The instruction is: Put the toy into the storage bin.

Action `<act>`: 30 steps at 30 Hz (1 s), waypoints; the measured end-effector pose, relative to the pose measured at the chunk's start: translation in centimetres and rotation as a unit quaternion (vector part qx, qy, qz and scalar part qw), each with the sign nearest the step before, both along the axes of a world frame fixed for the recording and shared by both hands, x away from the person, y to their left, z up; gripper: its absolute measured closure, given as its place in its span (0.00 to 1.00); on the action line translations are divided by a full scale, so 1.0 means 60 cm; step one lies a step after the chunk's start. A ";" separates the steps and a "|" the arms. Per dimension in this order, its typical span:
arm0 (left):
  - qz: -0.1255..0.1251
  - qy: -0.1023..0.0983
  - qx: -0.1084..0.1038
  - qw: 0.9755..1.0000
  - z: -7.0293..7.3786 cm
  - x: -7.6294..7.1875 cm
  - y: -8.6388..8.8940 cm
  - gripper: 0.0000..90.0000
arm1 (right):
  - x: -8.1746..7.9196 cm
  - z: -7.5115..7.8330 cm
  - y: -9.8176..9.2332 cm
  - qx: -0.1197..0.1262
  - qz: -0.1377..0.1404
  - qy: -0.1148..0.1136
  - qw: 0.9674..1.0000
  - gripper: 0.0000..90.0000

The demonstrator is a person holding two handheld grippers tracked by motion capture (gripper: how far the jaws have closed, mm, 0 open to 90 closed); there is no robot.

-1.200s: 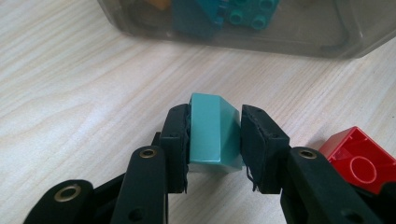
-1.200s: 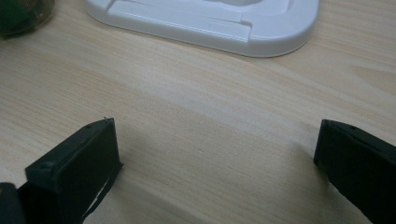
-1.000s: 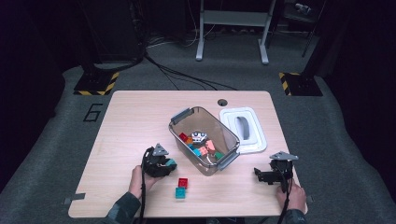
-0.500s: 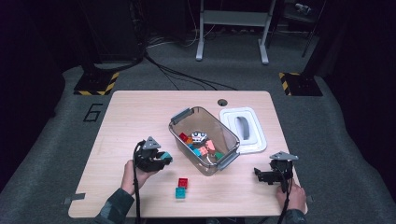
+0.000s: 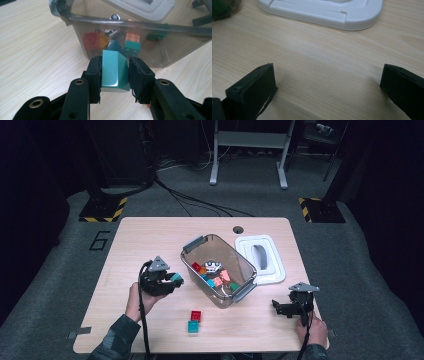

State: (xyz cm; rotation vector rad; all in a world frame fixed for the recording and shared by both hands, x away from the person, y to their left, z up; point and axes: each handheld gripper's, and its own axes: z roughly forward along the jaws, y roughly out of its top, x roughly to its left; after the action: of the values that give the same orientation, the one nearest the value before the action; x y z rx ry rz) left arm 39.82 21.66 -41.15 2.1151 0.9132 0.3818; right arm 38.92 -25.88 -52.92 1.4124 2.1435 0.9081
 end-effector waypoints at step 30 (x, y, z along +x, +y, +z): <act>-0.057 -0.059 0.011 0.997 0.108 0.020 -0.092 0.71 | 0.000 0.000 0.000 0.000 0.000 0.000 1.000 0.00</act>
State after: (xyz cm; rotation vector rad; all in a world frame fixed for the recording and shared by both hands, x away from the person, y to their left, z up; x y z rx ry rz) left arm 41.02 16.13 -34.64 2.1293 0.7209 0.4539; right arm 38.93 -25.89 -52.92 1.4117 2.1436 0.9083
